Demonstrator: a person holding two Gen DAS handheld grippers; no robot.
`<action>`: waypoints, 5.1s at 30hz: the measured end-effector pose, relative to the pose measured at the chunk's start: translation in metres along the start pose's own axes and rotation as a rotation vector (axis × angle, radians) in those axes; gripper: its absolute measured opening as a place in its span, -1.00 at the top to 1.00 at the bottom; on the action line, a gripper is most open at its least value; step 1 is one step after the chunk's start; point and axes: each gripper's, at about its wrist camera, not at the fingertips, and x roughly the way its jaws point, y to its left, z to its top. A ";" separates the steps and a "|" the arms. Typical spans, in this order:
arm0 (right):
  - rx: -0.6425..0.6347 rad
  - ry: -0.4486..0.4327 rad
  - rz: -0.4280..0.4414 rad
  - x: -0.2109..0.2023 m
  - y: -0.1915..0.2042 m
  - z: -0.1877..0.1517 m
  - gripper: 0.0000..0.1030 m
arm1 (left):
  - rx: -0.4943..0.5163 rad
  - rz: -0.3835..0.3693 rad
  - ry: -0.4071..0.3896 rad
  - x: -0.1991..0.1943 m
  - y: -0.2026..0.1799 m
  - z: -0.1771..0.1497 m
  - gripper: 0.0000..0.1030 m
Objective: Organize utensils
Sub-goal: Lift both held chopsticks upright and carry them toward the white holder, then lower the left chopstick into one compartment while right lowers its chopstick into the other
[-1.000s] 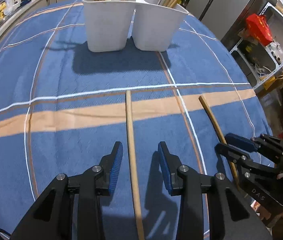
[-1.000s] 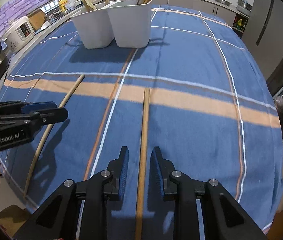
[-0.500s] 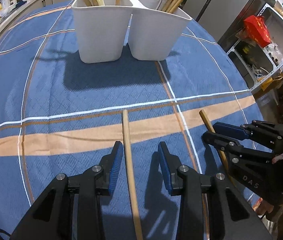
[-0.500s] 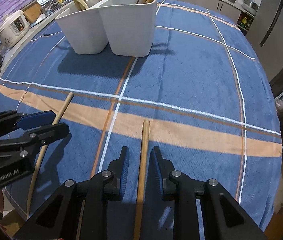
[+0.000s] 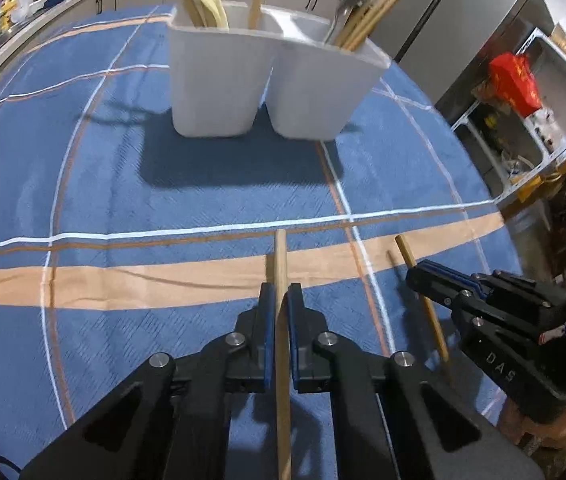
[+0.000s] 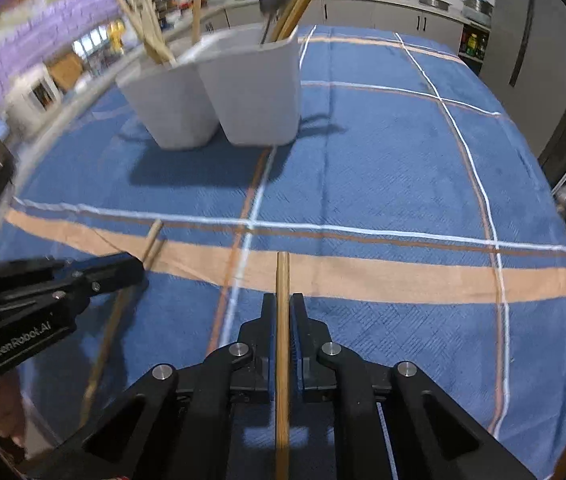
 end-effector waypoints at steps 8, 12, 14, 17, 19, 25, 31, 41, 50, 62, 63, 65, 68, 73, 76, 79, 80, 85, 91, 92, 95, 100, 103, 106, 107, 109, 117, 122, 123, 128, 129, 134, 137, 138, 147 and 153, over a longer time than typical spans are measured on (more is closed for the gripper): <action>0.013 -0.122 0.036 -0.041 0.014 -0.003 0.88 | -0.016 -0.028 -0.094 -0.047 -0.001 -0.006 0.89; 0.005 -0.182 0.046 -0.062 0.017 -0.004 0.87 | -0.006 -0.031 -0.147 -0.069 -0.007 -0.012 0.89; 0.011 -0.206 0.055 -0.073 0.019 -0.007 0.88 | 0.009 -0.023 -0.177 -0.080 -0.010 -0.015 0.89; 0.021 -0.232 0.065 -0.084 0.017 -0.010 0.87 | 0.041 -0.009 -0.227 -0.097 -0.019 -0.020 0.89; 0.029 -0.253 0.069 -0.093 0.018 -0.013 0.87 | 0.067 -0.001 -0.255 -0.106 -0.026 -0.023 0.89; 0.043 -0.307 0.077 -0.115 0.020 -0.018 0.87 | 0.110 -0.010 -0.311 -0.134 -0.037 -0.036 0.89; 0.044 -0.355 0.082 -0.134 0.026 -0.022 0.87 | 0.107 -0.024 -0.339 -0.152 -0.040 -0.044 0.89; 0.018 -0.405 0.087 -0.152 0.039 -0.023 0.88 | 0.111 -0.024 -0.418 -0.182 -0.041 -0.052 0.89; 0.003 -0.442 0.090 -0.164 0.044 -0.021 0.88 | 0.121 -0.027 -0.462 -0.198 -0.043 -0.053 0.90; -0.004 -0.483 0.073 -0.176 0.046 -0.014 0.88 | 0.143 -0.005 -0.490 -0.208 -0.043 -0.045 0.90; -0.003 -0.485 0.073 -0.177 0.046 -0.013 0.87 | 0.147 0.003 -0.497 -0.209 -0.043 -0.044 0.90; -0.002 -0.490 0.073 -0.177 0.046 -0.011 0.88 | 0.155 0.016 -0.508 -0.212 -0.045 -0.042 0.90; 0.000 -0.500 0.072 -0.178 0.045 -0.010 0.87 | 0.165 0.029 -0.524 -0.215 -0.045 -0.038 0.90; -0.003 -0.519 0.067 -0.183 0.045 -0.006 0.87 | 0.163 0.027 -0.534 -0.218 -0.044 -0.030 0.90; -0.004 -0.528 0.064 -0.185 0.044 -0.002 0.87 | 0.164 0.031 -0.536 -0.218 -0.044 -0.025 0.90; -0.004 -0.535 0.062 -0.187 0.041 0.001 0.87 | 0.171 0.045 -0.535 -0.217 -0.046 -0.019 0.90; -0.003 -0.538 0.062 -0.187 0.040 0.002 0.87 | 0.173 0.050 -0.535 -0.217 -0.046 -0.017 0.90; 0.002 -0.548 0.061 -0.190 0.038 0.006 0.87 | 0.187 0.078 -0.544 -0.217 -0.049 -0.005 0.90; 0.002 -0.560 0.060 -0.191 0.036 0.017 0.87 | 0.188 0.103 -0.533 -0.210 -0.049 0.010 0.90; 0.002 -0.562 0.060 -0.191 0.036 0.019 0.87 | 0.187 0.105 -0.529 -0.208 -0.049 0.013 0.90; 0.004 -0.567 0.060 -0.192 0.035 0.025 0.87 | 0.187 0.107 -0.525 -0.205 -0.049 0.022 0.90; 0.012 -0.577 0.065 -0.192 0.031 0.038 0.87 | 0.187 0.109 -0.522 -0.201 -0.049 0.032 0.90; 0.020 -0.581 0.076 -0.191 0.029 0.048 0.87 | 0.188 0.108 -0.522 -0.200 -0.050 0.039 0.90; 0.031 -0.587 0.091 -0.191 0.028 0.060 0.87 | 0.184 0.096 -0.521 -0.203 -0.047 0.049 0.90; 0.033 -0.589 0.095 -0.191 0.028 0.064 0.87 | 0.181 0.090 -0.524 -0.206 -0.046 0.053 0.90; 0.042 -0.599 0.111 -0.191 0.027 0.076 0.87 | 0.180 0.087 -0.537 -0.212 -0.045 0.061 0.90; 0.068 -0.648 0.150 -0.191 0.026 0.128 0.87 | 0.180 0.058 -0.601 -0.243 -0.036 0.107 0.90; 0.056 -0.685 0.136 -0.188 0.035 0.162 0.87 | 0.199 0.053 -0.643 -0.251 -0.035 0.138 0.90; 0.052 -0.691 0.130 -0.187 0.038 0.167 0.87 | 0.203 0.058 -0.649 -0.251 -0.036 0.144 0.90; 0.041 -0.717 0.075 -0.178 0.047 0.194 0.87 | 0.213 0.060 -0.635 -0.233 -0.032 0.173 0.90; 0.041 -0.720 0.062 -0.176 0.047 0.198 0.87 | 0.213 0.057 -0.628 -0.229 -0.031 0.178 0.90; 0.050 -0.719 -0.004 -0.163 0.045 0.211 0.87 | 0.212 0.050 -0.583 -0.201 -0.024 0.193 0.90; 0.075 -0.702 -0.024 -0.152 0.040 0.214 0.87 | 0.212 0.052 -0.557 -0.185 -0.022 0.198 0.90; 0.083 -0.700 -0.029 -0.150 0.037 0.215 0.87 | 0.213 0.052 -0.552 -0.181 -0.021 0.198 0.90; 0.115 -0.673 -0.057 -0.127 0.029 0.221 0.87 | 0.208 0.078 -0.528 -0.155 -0.010 0.209 0.90; 0.107 -0.647 -0.047 -0.115 0.034 0.222 0.87 | 0.214 0.090 -0.513 -0.144 -0.009 0.210 0.90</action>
